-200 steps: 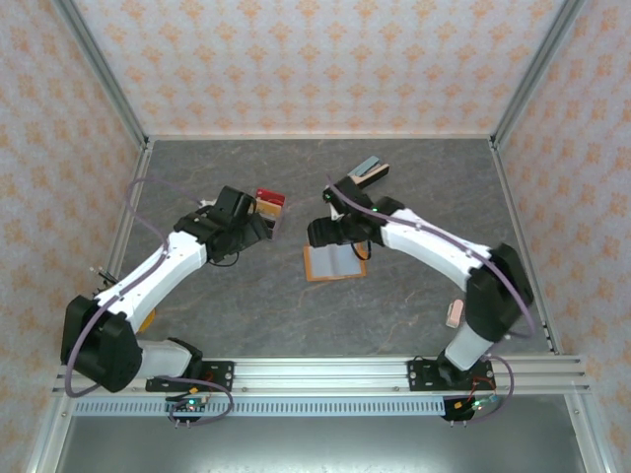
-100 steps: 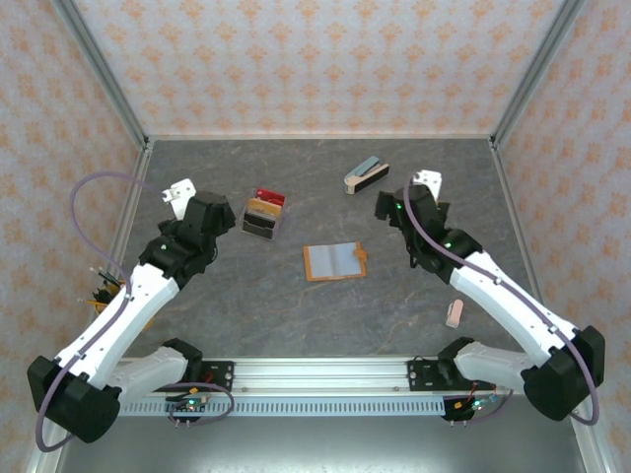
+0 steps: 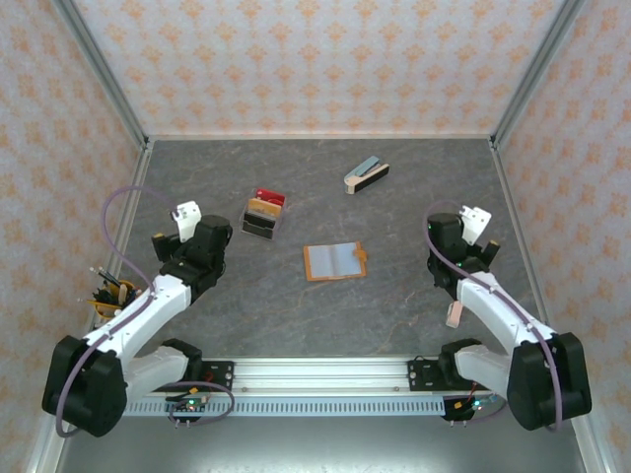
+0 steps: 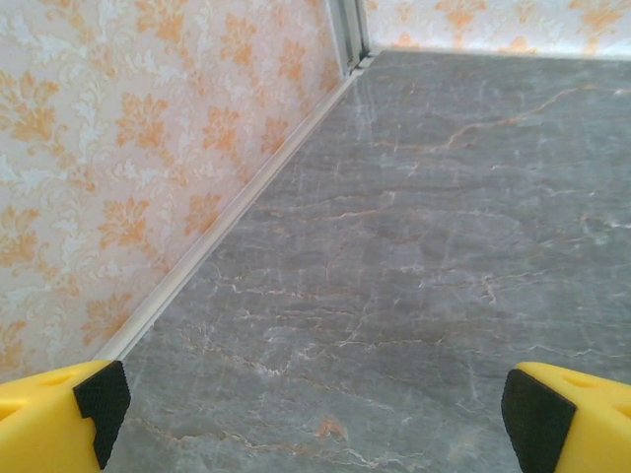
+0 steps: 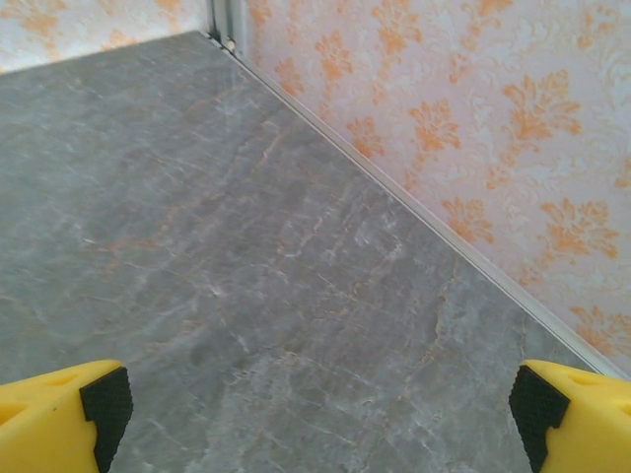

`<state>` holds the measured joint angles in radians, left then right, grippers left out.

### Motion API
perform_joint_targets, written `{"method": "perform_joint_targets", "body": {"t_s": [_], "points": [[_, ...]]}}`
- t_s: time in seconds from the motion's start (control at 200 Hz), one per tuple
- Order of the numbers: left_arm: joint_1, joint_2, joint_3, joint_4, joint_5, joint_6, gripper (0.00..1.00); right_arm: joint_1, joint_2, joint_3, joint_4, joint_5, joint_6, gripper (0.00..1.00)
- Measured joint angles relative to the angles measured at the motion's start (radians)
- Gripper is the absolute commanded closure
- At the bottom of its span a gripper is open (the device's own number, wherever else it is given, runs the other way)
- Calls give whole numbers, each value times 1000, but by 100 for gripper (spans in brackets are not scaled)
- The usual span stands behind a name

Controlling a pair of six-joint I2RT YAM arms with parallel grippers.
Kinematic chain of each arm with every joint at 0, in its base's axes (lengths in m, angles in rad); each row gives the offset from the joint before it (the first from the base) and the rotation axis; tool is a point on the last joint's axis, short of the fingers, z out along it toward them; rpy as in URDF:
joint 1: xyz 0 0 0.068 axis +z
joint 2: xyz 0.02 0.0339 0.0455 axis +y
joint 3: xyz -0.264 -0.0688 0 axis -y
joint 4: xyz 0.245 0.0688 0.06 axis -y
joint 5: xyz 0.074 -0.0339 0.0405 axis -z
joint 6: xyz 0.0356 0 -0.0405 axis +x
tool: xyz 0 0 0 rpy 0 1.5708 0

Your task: Take the credit cards out of the card holder

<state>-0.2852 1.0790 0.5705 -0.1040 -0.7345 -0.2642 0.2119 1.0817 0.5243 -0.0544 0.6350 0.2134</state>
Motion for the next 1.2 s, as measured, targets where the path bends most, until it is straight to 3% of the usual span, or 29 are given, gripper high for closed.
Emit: {"method": "perform_joint_targets", "body": {"t_s": [0.205, 0.611, 0.866, 1.201], "points": [[79, 92, -101, 271, 155, 111, 0, -45, 54, -111, 243, -50, -94, 0], [191, 252, -172, 703, 523, 269, 0, -93, 216, -175, 660, -300, -253, 0], [200, 404, -173, 822, 597, 285, 0, -149, 338, -172, 781, -441, -256, 0], [214, 412, -174, 857, 609, 284, 0, -149, 436, -138, 819, -488, -257, 0]]}}
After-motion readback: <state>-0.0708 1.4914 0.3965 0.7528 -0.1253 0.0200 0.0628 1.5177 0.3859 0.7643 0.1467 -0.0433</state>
